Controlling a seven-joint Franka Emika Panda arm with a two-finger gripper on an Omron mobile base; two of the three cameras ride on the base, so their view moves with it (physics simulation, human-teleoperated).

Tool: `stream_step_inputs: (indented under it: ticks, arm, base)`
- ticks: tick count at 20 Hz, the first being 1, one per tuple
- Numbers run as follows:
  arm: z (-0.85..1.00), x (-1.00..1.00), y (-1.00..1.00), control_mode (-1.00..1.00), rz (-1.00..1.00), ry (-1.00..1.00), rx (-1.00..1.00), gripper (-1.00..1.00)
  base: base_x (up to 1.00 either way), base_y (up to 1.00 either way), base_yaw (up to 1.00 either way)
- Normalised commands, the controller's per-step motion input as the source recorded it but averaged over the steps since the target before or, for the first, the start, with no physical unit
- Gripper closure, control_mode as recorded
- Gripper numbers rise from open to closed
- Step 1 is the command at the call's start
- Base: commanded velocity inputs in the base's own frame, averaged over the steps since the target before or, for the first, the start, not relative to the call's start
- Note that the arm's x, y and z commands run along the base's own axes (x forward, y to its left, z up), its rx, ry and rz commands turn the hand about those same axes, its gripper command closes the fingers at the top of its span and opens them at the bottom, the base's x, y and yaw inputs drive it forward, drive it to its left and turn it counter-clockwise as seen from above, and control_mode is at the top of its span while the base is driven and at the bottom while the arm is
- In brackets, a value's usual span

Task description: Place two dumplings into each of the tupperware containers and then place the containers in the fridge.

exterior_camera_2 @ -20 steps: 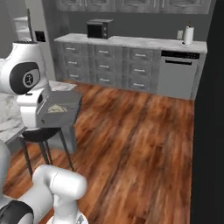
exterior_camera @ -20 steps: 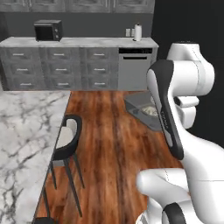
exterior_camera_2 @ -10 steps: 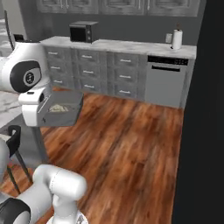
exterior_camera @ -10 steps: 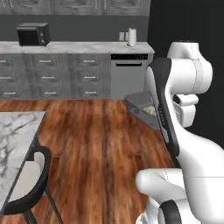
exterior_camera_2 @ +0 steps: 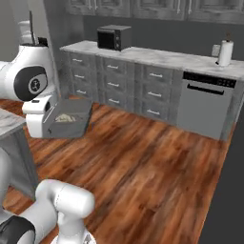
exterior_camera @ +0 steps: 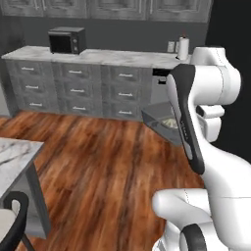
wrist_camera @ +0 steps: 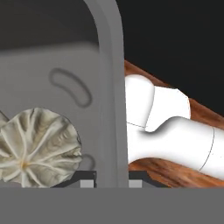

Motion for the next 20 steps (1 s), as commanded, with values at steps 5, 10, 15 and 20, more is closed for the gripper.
stream_step_inputs:
  ticks: [5,10,15,20]
  arm:
    - [0.00,0.00,0.00,1.00,0.00,0.00,0.00,1.00]
    - [0.00,0.00,0.00,1.00,0.00,0.00,0.00,1.00]
    - [0.00,0.00,0.00,1.00,0.00,0.00,0.00,1.00]
    - [0.00,0.00,0.00,1.00,0.00,0.00,0.00,1.00]
  base:
    - [1.00,-0.65,0.49]
    - [0.96,-0.47,0.66]
    - [0.75,-0.31,0.79]
    - [0.52,-0.68,0.65]
